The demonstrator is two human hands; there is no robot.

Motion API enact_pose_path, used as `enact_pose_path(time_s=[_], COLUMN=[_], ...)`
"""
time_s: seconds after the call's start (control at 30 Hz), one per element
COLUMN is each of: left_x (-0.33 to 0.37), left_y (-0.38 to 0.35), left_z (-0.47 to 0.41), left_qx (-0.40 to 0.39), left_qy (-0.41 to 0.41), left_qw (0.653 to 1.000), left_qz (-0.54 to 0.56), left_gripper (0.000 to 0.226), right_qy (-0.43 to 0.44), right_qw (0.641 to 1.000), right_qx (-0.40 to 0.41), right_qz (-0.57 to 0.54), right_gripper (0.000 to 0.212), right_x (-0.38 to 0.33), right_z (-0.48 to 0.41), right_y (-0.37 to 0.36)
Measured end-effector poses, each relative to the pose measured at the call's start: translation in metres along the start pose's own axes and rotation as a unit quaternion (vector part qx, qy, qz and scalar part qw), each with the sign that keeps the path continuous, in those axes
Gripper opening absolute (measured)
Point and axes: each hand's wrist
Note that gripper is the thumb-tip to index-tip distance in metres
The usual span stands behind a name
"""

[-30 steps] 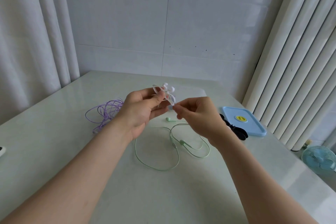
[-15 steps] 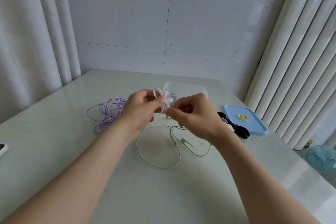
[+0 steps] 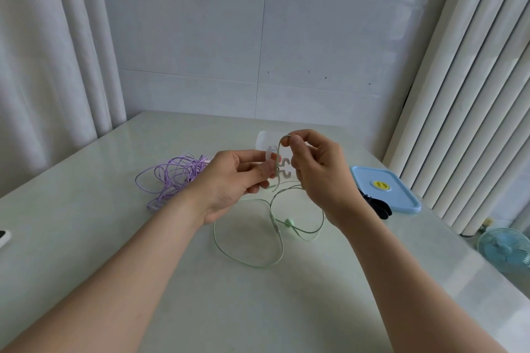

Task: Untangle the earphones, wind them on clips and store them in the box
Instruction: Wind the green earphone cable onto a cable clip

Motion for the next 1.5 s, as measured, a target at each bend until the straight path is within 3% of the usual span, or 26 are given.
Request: enact_pose_path(time_s=[0.1, 0.2, 0.4, 0.53, 0.67, 1.0, 1.13, 1.37, 1.5], left_x=[0.000, -0.001, -0.005, -0.003, 0.000, 0.002, 0.003, -0.001, 0.001], left_y=[-0.001, -0.001, -0.003, -0.009, -0.009, -0.012, -0.010, -0.013, -0.013], left_z=[0.000, 0.002, 0.000, 0.002, 0.002, 0.003, 0.005, 0.002, 0.002], left_qx=[0.007, 0.007, -0.010, -0.011, 0.015, -0.040, -0.046, -0.035, -0.034], left_qy=[-0.021, -0.052, -0.071, -0.079, -0.065, -0.050, -0.049, -0.088, -0.089], left_qw=[1.000, 0.992, 0.970, 0.972, 0.981, 0.984, 0.986, 0.986, 0.993], left_qz=[-0.019, -0.115, -0.234, -0.221, -0.182, -0.166, -0.152, -0.139, -0.069], left_gripper=[0.037, 0.024, 0.013, 0.014, 0.012, 0.014, 0.025, 0.031, 0.026], right_qy=[-0.015, -0.014, -0.047, -0.073, -0.044, -0.042, -0.061, -0.021, -0.008], right_qw=[1.000, 1.000, 0.993, 0.987, 0.985, 0.994, 0.994, 0.981, 0.976], right_qx=[0.007, -0.004, 0.038, 0.060, 0.097, 0.091, 0.092, 0.135, 0.114], right_qz=[-0.022, -0.014, 0.103, 0.126, 0.135, 0.036, -0.002, 0.139, 0.187], right_gripper=[0.024, 0.025, 0.023, 0.022, 0.021, 0.021, 0.022, 0.012, 0.009], right_x=[0.001, -0.001, 0.013, 0.023, 0.024, 0.019, 0.017, 0.022, 0.020], right_z=[-0.001, 0.001, -0.002, -0.005, -0.006, -0.004, -0.003, -0.004, -0.001], right_y=[0.001, 0.001, -0.005, -0.006, -0.006, -0.006, -0.006, 0.003, 0.007])
Point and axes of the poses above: each hand's wrist, its own z-axis away from the middle knuckle, its own y-axis out of the back of the hand, x = y × z, and after that the axes turned 3 degrees about y, right-handed
